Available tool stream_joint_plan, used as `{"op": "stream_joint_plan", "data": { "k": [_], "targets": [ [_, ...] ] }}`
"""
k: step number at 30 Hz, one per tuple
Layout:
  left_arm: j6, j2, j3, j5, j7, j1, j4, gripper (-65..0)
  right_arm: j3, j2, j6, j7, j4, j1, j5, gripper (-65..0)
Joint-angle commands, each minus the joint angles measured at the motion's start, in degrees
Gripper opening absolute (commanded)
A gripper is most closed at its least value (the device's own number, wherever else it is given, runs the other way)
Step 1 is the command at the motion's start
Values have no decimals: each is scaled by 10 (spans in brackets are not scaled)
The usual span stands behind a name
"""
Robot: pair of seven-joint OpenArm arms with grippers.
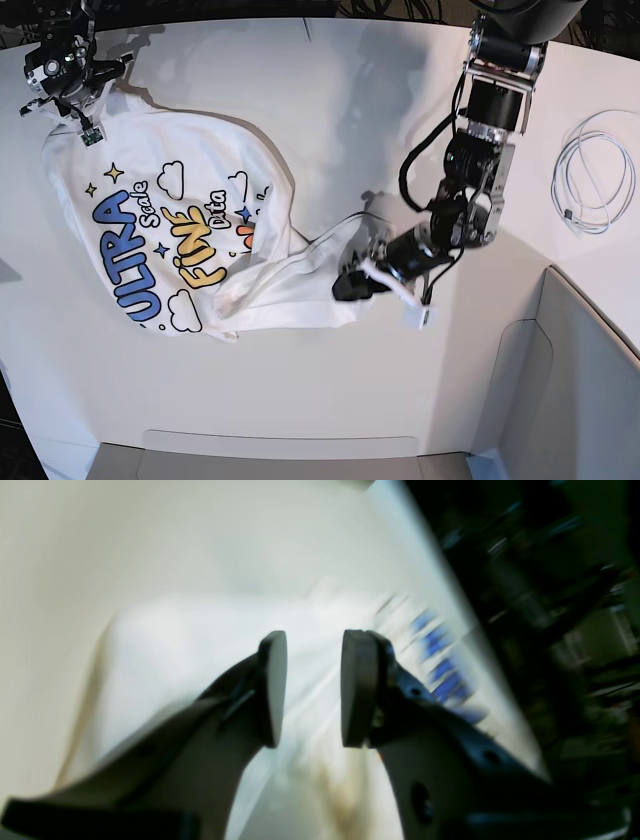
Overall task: Layout the t-shirt on the table in an organized manner, then fold the t-shirt properly
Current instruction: 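Grasp the bunched fabric with the left gripper and pull it toward the hem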
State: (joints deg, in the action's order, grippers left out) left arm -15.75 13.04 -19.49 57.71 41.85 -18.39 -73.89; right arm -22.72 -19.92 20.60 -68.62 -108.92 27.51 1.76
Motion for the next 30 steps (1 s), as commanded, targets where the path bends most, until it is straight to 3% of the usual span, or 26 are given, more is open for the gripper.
{"op": "stream_joint_plan", "data": {
  "k": [1, 8, 12, 19, 30],
  "targets": [
    [-14, 1, -10, 15, -1, 2, -18, -506, 3, 1, 10, -7, 3, 4, 33, -650],
    [-10, 13, -13, 14, 14, 104, -126, -511, 3, 1, 10, -6, 3, 3, 32, -650],
    [-9, -7, -15, 5, 12, 104, -99, -509, 3, -1, 10, -6, 3, 3, 32, -650],
    [-9, -57, -15, -74, 15, 71, -3, -465, 3, 0, 10, -6, 2, 3, 34, -650],
    [-12, -83, -15, -71, 19, 55, 13, -484, 3, 1, 10, -6, 2, 4, 34, -650]
  ]
}}
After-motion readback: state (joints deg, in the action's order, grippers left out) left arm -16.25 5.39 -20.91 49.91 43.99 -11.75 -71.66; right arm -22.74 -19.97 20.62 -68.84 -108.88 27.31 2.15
